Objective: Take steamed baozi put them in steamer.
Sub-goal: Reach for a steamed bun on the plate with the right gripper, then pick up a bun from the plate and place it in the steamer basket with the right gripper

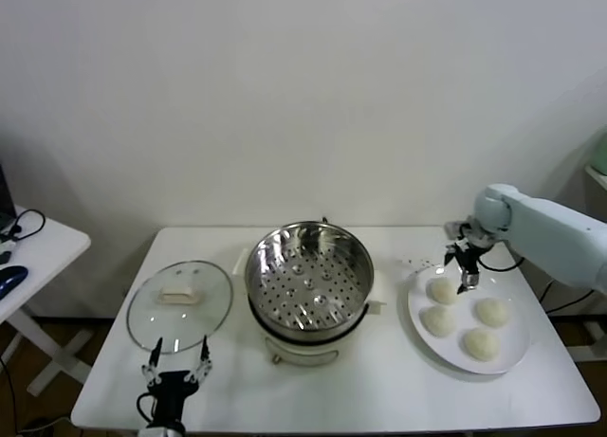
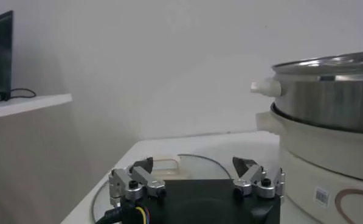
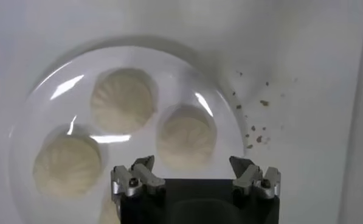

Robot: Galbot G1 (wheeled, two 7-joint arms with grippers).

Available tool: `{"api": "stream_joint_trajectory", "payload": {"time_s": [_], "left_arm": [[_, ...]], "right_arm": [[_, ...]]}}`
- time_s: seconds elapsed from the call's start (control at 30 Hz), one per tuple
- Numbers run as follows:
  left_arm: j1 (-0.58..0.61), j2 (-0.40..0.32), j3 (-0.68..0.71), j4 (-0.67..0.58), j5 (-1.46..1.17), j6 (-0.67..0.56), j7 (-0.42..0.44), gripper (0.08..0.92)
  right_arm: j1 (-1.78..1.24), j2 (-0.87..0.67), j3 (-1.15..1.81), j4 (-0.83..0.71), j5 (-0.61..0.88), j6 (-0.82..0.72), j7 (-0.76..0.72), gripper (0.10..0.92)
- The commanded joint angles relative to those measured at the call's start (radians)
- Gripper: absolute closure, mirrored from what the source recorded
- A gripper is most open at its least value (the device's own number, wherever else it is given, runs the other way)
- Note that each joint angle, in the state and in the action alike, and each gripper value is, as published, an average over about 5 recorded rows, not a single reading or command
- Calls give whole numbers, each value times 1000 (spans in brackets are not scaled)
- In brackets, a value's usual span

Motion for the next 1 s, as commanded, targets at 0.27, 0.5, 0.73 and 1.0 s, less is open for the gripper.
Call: {"api": "stream_joint_trajectory", "payload": {"time_s": [0.27, 0.5, 0.73, 1.0], "left_arm": [[4, 0, -4, 5, 2, 0, 0, 177], [1, -1, -4, 9, 1, -1, -1, 177], [3, -1, -10, 6, 0, -1, -4, 177], [0, -1, -10, 10, 2, 1, -4, 177]], "right_arm": [[-130, 39, 119, -58, -48, -33, 44, 203], [-121, 39, 109, -36, -61, -42, 65, 282], [-103, 25, 94, -3, -59, -47, 67, 459], [90, -44, -60, 184, -22, -14, 54, 482]]}}
